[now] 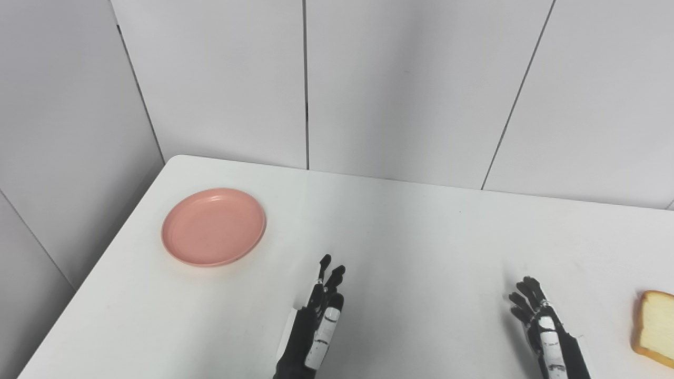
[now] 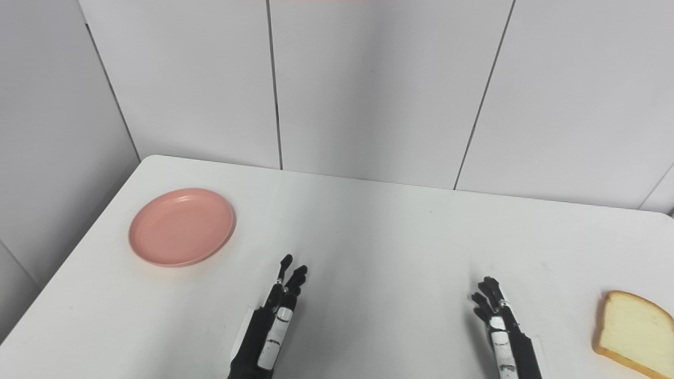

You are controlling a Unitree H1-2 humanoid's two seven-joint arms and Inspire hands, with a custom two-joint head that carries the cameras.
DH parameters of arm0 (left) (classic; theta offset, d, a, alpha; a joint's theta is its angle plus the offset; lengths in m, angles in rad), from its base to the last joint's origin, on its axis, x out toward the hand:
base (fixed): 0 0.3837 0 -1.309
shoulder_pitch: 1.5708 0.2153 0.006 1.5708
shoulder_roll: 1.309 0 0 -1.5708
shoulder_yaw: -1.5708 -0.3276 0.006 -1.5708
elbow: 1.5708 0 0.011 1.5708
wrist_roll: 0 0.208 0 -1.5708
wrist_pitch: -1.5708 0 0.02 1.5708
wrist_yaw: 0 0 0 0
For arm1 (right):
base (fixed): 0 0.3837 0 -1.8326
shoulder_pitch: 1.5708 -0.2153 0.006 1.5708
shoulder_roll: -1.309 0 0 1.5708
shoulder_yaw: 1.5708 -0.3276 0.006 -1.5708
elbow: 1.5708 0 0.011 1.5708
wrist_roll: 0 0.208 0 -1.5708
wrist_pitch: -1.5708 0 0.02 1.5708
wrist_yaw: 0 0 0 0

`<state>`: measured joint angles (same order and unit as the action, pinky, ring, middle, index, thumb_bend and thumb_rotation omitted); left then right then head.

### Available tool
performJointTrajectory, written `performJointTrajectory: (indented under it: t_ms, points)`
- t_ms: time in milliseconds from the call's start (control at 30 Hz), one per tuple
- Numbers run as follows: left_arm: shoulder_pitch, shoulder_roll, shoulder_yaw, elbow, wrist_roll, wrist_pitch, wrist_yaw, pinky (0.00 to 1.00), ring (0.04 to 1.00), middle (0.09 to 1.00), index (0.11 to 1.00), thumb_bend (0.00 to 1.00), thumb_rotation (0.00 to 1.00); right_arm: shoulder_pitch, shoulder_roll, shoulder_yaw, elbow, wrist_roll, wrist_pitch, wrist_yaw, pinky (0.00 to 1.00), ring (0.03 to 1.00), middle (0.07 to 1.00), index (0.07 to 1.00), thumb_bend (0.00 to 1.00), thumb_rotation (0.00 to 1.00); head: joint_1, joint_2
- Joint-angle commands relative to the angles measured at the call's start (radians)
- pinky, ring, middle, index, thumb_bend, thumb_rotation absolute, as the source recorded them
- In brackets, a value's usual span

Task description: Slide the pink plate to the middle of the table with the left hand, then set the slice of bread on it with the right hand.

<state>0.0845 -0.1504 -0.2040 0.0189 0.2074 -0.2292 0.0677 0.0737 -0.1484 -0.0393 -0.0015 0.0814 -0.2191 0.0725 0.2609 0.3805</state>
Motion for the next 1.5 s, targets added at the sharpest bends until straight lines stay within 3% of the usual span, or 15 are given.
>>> performJointTrajectory:
  t_ms: [0,167,267,300,333,433,467,667,800,933,1233,1300,1467]
  points:
    - [0.005,-0.002,0.003,0.034,-0.013,-0.043,0.007,0.94,0.926,0.922,1.0,0.56,0.96,0.02,0.001,-0.003,0.073,-0.009,-0.051,0.004,0.9,0.896,0.933,0.928,0.72,1.0,-0.007,0.003]
    - [0.002,0.012,0.005,0.022,-0.023,-0.048,-0.004,0.92,0.913,0.927,1.0,0.53,0.95,0.02,0.007,0.0,0.061,-0.025,-0.047,-0.002,0.88,0.885,0.926,0.918,0.74,1.0,-0.027,0.016]
    - [-0.024,0.015,0.043,-0.035,-0.103,-0.025,-0.016,0.88,0.905,0.929,1.0,0.62,0.92,0.015,0.015,0.003,0.055,-0.036,-0.037,-0.007,0.87,0.874,0.916,0.914,0.73,1.0,-0.046,0.024]
    - [-0.036,0.016,0.055,-0.056,-0.123,-0.014,-0.018,0.87,0.908,0.924,0.988,0.72,0.91,0.014,0.016,0.003,0.054,-0.037,-0.034,-0.006,0.87,0.875,0.915,0.915,0.73,1.0,-0.046,0.024]
    - [-0.062,0.017,0.075,-0.079,-0.148,-0.001,-0.016,0.86,0.909,0.922,0.984,0.75,0.91,0.014,0.017,0.004,0.052,-0.04,-0.028,-0.005,0.88,0.876,0.915,0.915,0.73,1.0,-0.048,0.026]
    - [-0.143,0.037,0.125,-0.124,-0.182,0.032,-0.021,0.86,0.87,0.86,0.8,0.85,0.91,0.015,0.024,0.009,0.044,-0.052,-0.018,-0.008,0.88,0.876,0.916,0.911,0.74,1.0,-0.051,0.029]
    - [-0.168,0.045,0.139,-0.133,-0.186,0.044,-0.022,0.85,0.865,0.855,0.78,0.85,0.91,0.015,0.026,0.01,0.04,-0.054,-0.015,-0.01,0.87,0.874,0.915,0.908,0.74,1.0,-0.051,0.029]
    - [-0.312,0.119,0.218,-0.148,-0.178,0.068,-0.004,0.81,0.832,0.821,0.747,0.85,0.92,0.026,0.032,0.016,0.018,-0.091,-0.002,-0.018,0.83,0.859,0.896,0.85,0.74,1.0,-0.031,0.035]
    - [-0.408,0.182,0.303,-0.093,-0.212,0.034,0.012,0.78,0.816,0.818,0.745,0.89,0.87,0.024,0.033,0.017,0.029,-0.105,-0.011,-0.02,0.82,0.851,0.884,0.834,0.75,1.0,-0.027,0.037]
    - [-0.472,0.23,0.36,-0.109,-0.208,0.049,0.025,0.77,0.815,0.819,0.754,0.89,0.86,0.02,0.031,0.017,0.036,-0.109,-0.014,-0.018,0.81,0.841,0.871,0.832,0.75,1.0,-0.025,0.036]
    - [-0.591,0.373,0.461,0.081,-0.223,0.014,0.05,0.74,0.781,0.788,0.761,0.98,0.86,0.016,0.027,0.017,0.043,-0.117,-0.017,-0.013,0.77,0.819,0.858,0.804,0.78,1.0,-0.016,0.059]
    - [-0.62,0.402,0.487,0.146,-0.274,0.02,0.037,0.75,0.799,0.809,0.797,0.95,0.88,0.015,0.021,0.019,0.047,-0.12,-0.025,-0.01,0.78,0.819,0.852,0.801,0.77,1.0,-0.021,0.067]
    - [-0.674,0.446,0.537,0.264,-0.375,0.053,0.02,0.76,0.825,0.809,0.77,0.93,0.85,0.016,0.012,0.023,0.042,-0.133,-0.023,-0.012,0.76,0.805,0.845,0.789,0.8,1.0,-0.019,0.067]
